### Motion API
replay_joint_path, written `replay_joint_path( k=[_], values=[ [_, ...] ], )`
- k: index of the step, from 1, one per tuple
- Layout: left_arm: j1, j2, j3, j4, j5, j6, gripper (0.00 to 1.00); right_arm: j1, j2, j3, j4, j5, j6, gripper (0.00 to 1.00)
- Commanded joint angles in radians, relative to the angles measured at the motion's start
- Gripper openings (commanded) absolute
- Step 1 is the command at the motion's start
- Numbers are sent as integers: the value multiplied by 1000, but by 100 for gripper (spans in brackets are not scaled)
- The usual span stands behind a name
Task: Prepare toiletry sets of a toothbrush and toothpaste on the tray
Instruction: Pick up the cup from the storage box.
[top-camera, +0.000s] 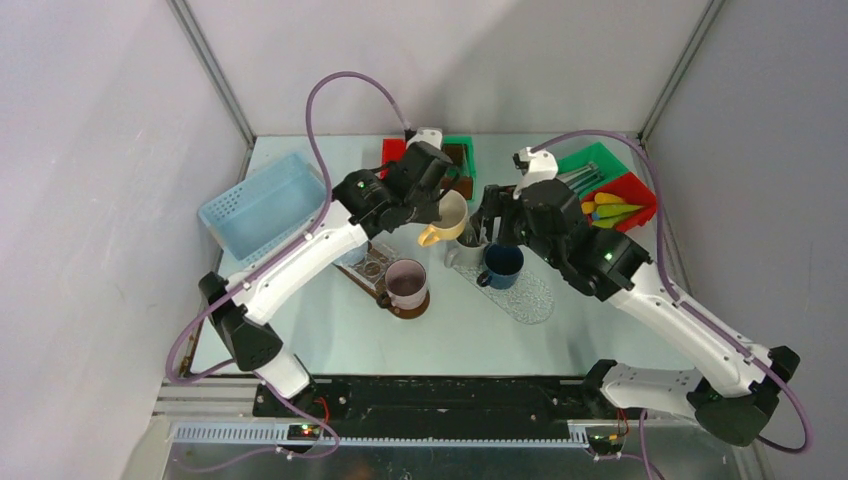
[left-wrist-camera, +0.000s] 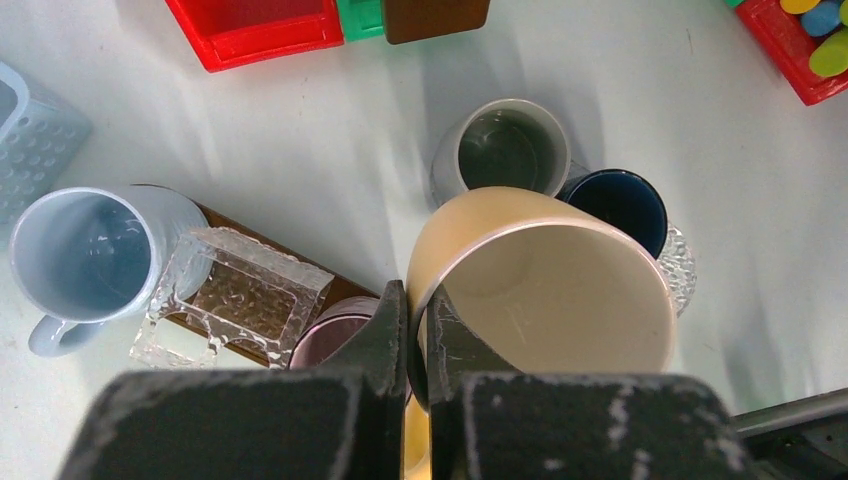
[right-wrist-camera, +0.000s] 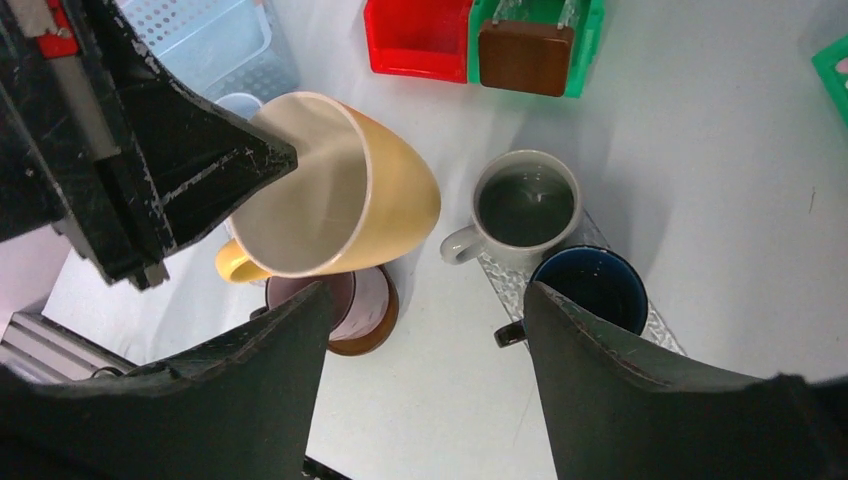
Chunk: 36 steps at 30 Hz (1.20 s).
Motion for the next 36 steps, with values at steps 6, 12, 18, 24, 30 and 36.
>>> replay_joint_path(
  k=[6, 12, 18, 24, 30, 36],
  values=[
    [-97, 10, 66, 62, -147, -16, 0, 12, 77, 65, -3, 31, 44, 66],
    [-143, 37, 83, 67, -207, -8, 0, 13, 124, 64, 1, 38, 53, 59],
    [-167, 36, 82, 93, -218, -8, 0, 13, 172, 64, -16, 49, 62, 45],
    [-182, 20, 63, 114, -197, -12, 0, 13, 175, 64, -56, 77, 59, 10],
    [-187, -43, 13, 155, -166, -16, 17, 13, 139, 64, -107, 107, 35, 0],
    [-187, -156, -79, 250, -122, -9, 53, -10, 92, 64, -191, 109, 29, 0]
  ],
)
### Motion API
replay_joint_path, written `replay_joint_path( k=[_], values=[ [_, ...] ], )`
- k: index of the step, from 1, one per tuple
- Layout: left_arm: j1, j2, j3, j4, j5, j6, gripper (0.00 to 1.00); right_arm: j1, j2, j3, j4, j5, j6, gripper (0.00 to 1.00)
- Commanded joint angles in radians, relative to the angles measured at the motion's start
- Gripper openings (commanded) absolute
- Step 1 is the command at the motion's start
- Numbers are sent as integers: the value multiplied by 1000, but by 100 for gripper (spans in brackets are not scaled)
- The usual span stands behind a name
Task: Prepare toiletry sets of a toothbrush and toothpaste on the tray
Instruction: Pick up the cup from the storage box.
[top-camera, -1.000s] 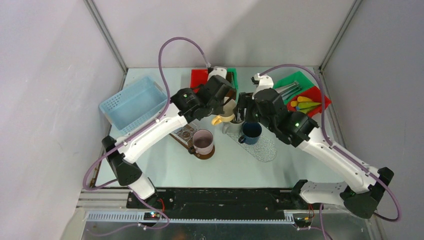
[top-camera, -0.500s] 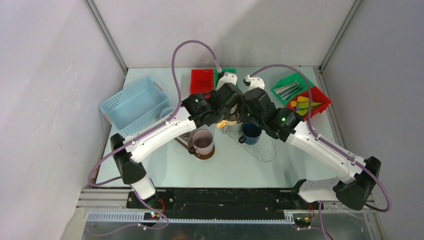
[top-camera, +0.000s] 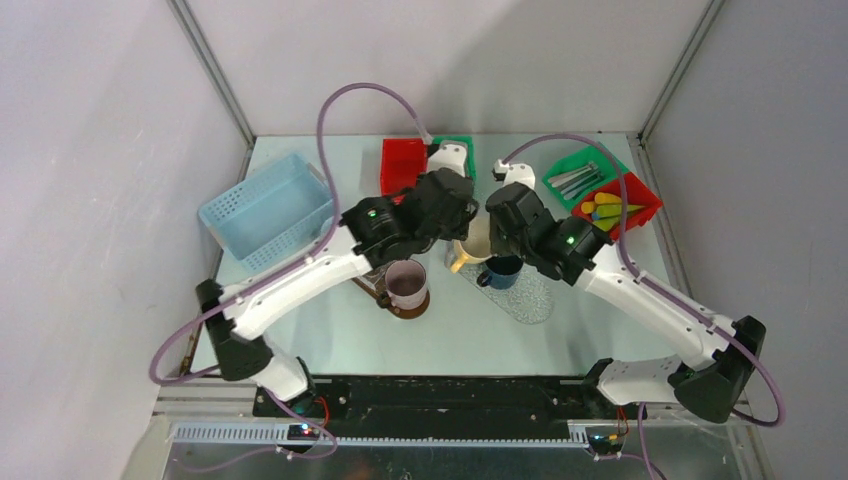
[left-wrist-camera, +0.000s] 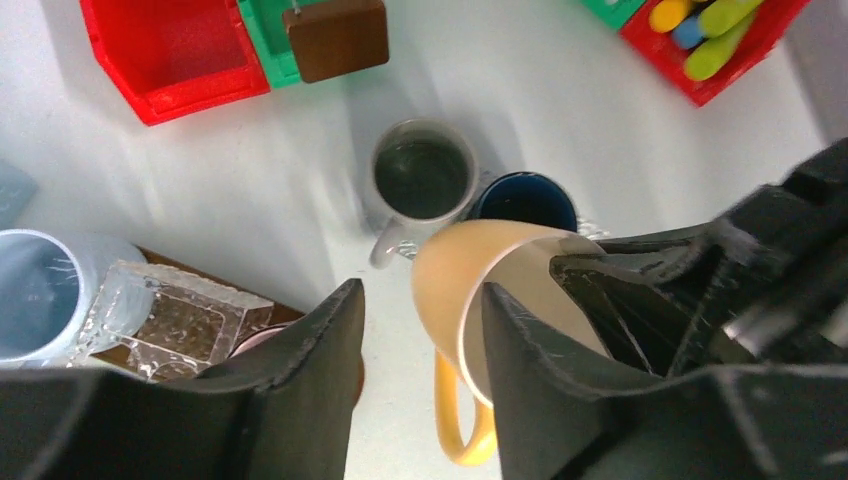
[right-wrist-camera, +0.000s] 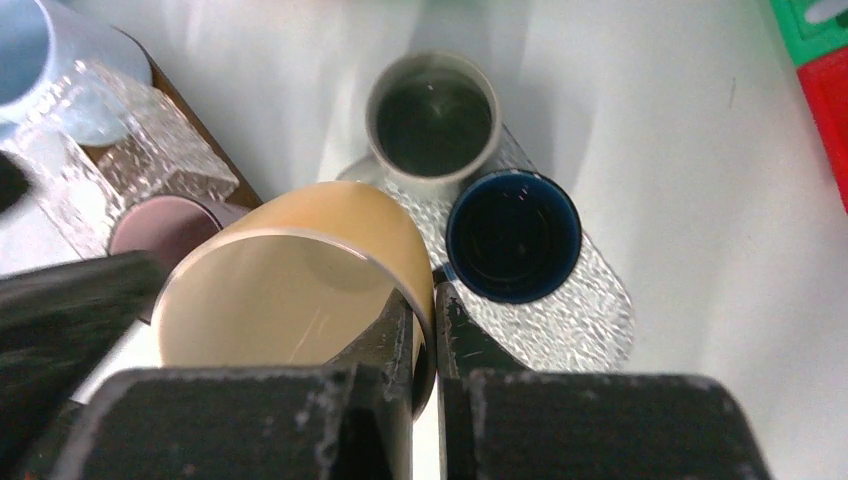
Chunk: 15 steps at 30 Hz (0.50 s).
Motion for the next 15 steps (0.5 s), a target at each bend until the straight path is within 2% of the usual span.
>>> replay_joint_path(
  k=[1, 3, 4, 8, 10, 15],
  values=[
    [-3, -153, -41, 152, 22, -1, 58, -21, -78, 43, -54, 6, -9, 0],
    [-3, -194, -72, 186, 29, 15, 66, -40, -95, 43, -106, -1, -13, 0],
    [-1, -224, -94, 197, 25, 20, 75, -46, -107, 43, -120, -7, -19, 0],
    [19, -305, -151, 237, -15, 55, 92, -99, -146, 42, -202, -30, -48, 0],
    [47, -342, -177, 242, -25, 66, 98, -131, -166, 34, -233, -45, -73, 0],
    [153, -461, -295, 284, -18, 72, 100, -239, -238, -41, -263, -107, -128, 0]
  ],
)
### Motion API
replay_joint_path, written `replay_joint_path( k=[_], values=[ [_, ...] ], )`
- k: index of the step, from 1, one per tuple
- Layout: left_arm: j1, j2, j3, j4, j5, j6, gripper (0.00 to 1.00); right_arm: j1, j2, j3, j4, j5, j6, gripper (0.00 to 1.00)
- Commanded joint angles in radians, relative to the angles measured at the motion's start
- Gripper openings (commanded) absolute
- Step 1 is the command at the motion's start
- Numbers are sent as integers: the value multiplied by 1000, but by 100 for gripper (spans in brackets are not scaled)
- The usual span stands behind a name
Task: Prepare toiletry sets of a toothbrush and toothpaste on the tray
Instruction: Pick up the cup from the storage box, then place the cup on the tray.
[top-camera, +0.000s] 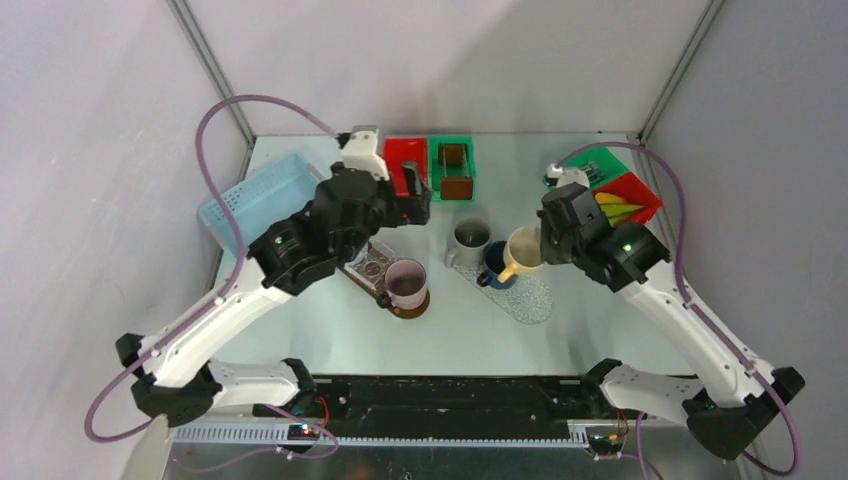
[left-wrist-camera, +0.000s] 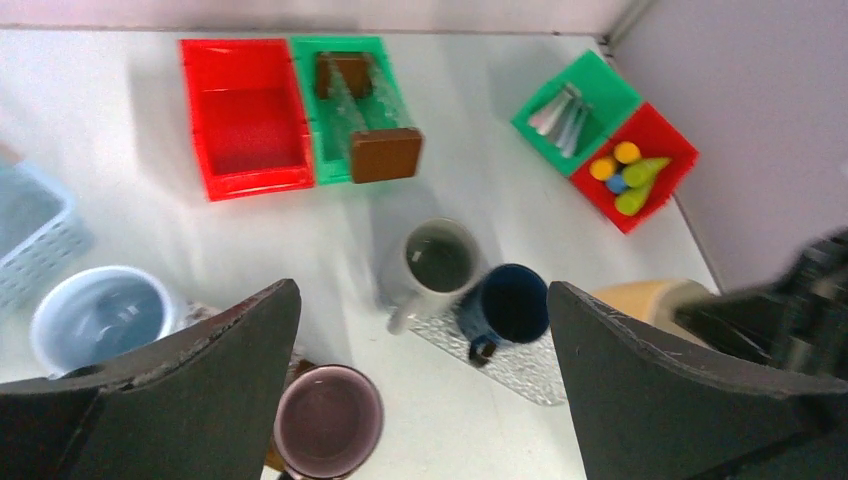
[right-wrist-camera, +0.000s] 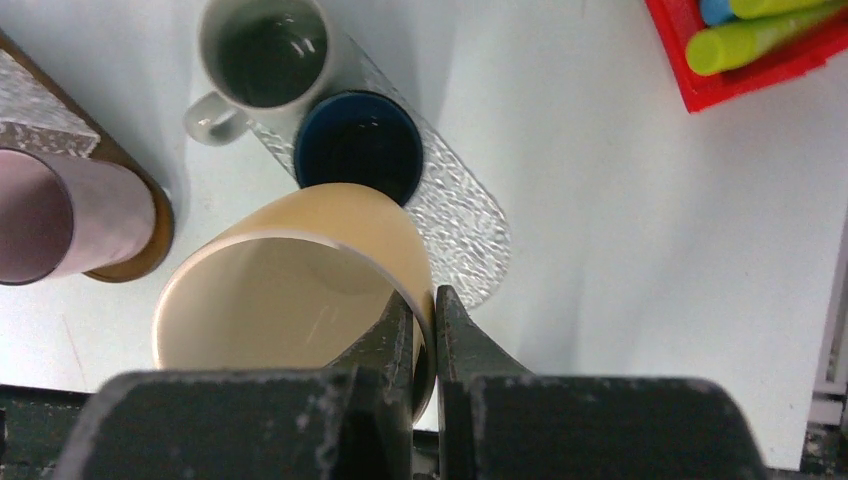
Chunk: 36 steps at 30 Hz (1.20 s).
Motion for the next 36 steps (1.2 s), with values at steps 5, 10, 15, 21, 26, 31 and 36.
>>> replay_joint_path(
  k=[5, 10, 15, 21, 26, 31, 36],
  values=[
    [212, -185, -175, 98, -24, 54, 100, -178, -117, -136, 38, -146, -112, 0],
    [285, -303, -288, 190, -92, 164, 100, -239, -103, -239, 102, -173, -156, 0],
    [340, -383, -394, 345, -171, 292, 100, -256, -59, -320, 200, -168, -173, 0],
    [383, -413, -454, 399, -249, 395, 100, -256, -17, -394, 317, -195, -196, 0],
    [414, -451, -513, 463, -282, 444, 100, -259, 8, -461, 418, -229, -229, 0],
    [452, -462, -553, 483, -271, 441, 100, -277, 20, -507, 455, -243, -239, 0],
    [492, -453, -553, 464, -245, 401, 100, -298, 15, -542, 480, -250, -214, 0]
  ],
)
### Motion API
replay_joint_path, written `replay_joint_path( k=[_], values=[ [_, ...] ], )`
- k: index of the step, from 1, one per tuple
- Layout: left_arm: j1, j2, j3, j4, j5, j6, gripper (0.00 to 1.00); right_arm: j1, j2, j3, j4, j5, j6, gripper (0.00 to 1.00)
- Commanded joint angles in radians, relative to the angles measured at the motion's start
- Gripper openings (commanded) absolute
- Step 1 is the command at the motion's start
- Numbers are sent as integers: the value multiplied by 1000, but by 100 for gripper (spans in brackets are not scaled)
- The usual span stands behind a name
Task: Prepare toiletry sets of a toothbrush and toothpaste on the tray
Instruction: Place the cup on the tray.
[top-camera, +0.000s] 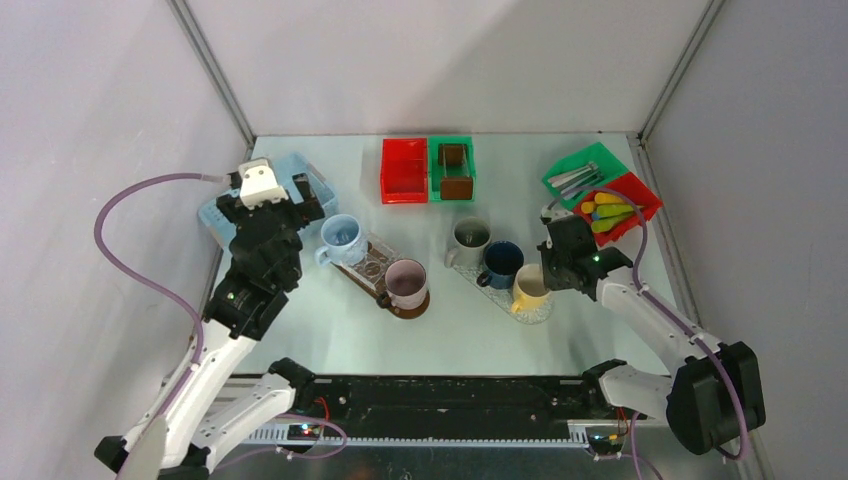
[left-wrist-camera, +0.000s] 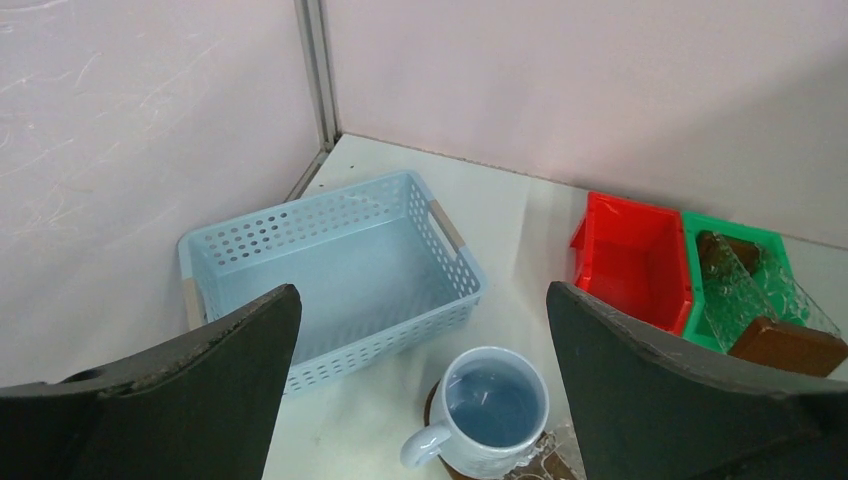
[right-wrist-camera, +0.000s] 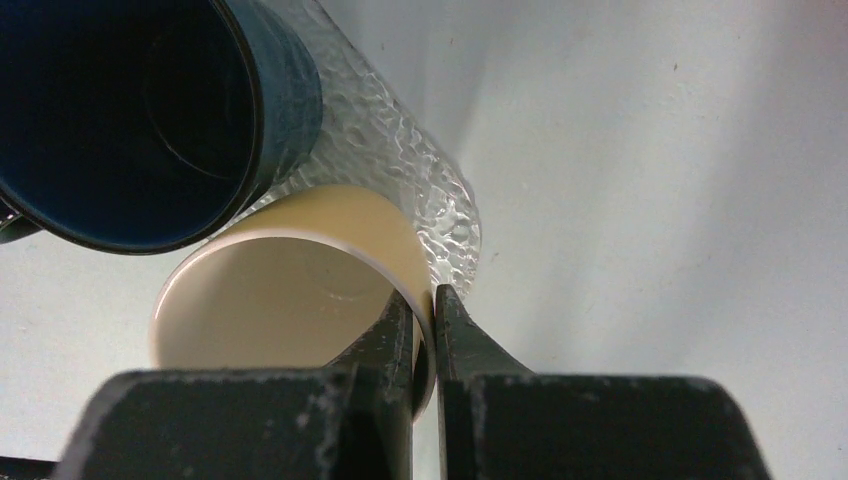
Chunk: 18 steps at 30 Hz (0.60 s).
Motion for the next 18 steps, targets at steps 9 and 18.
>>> replay_joint_path(
  k=[9, 18],
  values=[
    [76, 2, -8, 33, 30, -40, 100, -15, -23, -37, 98, -6, 27, 0],
    [103, 7, -8, 26, 61, -64, 100, -15, -44, -36, 69, 5, 51, 11]
  ],
)
